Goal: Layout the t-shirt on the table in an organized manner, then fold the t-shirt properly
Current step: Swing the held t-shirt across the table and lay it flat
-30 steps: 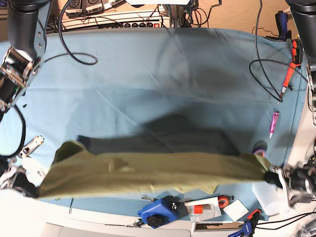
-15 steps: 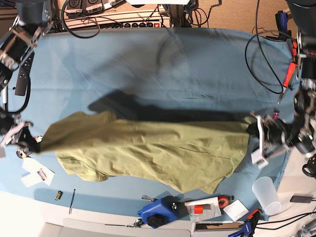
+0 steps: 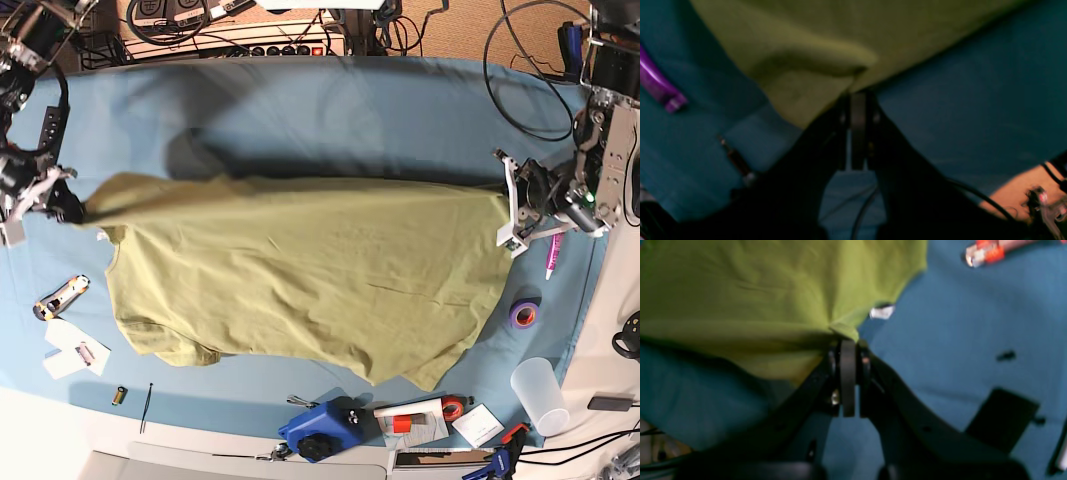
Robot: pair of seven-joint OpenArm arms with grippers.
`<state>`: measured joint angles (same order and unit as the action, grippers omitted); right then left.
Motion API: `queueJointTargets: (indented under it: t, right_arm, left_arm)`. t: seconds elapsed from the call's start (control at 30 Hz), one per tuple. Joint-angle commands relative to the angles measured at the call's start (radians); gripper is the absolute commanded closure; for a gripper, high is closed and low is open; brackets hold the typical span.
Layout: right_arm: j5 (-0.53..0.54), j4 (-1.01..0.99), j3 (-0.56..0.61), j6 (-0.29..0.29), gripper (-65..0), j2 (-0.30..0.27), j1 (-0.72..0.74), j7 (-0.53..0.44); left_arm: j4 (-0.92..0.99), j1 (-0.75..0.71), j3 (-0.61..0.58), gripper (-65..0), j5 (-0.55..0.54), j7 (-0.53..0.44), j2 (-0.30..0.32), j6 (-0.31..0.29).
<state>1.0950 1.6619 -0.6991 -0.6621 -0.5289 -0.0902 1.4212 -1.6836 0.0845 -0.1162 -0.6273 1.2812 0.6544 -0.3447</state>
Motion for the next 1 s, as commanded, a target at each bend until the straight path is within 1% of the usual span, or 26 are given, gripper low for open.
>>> queueJointTargets:
  t: [0.0, 0.13, 0.17, 0.27, 0.47, 0.53, 0.77, 0.97]
  right_arm:
    - [0.018, 0.014, -0.026, 0.004, 0.0, -0.018, -0.006, -0.025]
    - [0.117, 0.014, -0.058, -0.004, 0.0, -0.014, -0.083, -0.025]
    - [0.12, 0.014, -0.064, -0.005, 0.0, -0.014, -0.101, -0.025]
    - [0.11, 0.014, -0.099, -0.005, 0.0, -0.014, -0.147, -0.025]
    - [0.109, 0.014, -0.197, -0.005, 0.0, -0.013, -0.203, -0.025]
    - [0.108, 0.014, -0.212, -0.005, 0.0, -0.014, -0.225, -0.025]
    - [0.073, 0.014, -0.212, -0.004, 0.0, -0.011, -0.309, -0.025]
    - [0.076, 0.014, -0.212, -0.009, 0.0, -0.011, -0.311, -0.025]
  left_arm:
    - [-0.026, 0.006, 0.01, 0.0, 0.014, 0.003, 0.019, 0.009]
    - [-0.079, -0.035, 0.01, 0.0, 0.055, 0.002, 0.019, 0.011]
    - [-0.095, -0.049, 0.01, 0.0, 0.066, 0.0, 0.019, 0.015]
    - [-0.15, -0.1, 0.01, 0.0, 0.135, -0.009, 0.019, 0.051]
    - [-0.256, -0.204, 0.01, 0.0, 0.324, -0.026, 0.019, 0.145]
    - [-0.284, -0.234, 0.01, 0.0, 0.366, -0.029, 0.019, 0.167]
    - [-0.344, -0.323, 0.01, 0.0, 0.397, -0.032, 0.007, 0.169]
    - [-0.352, -0.385, 0.01, 0.0, 0.401, -0.025, -0.053, 0.169]
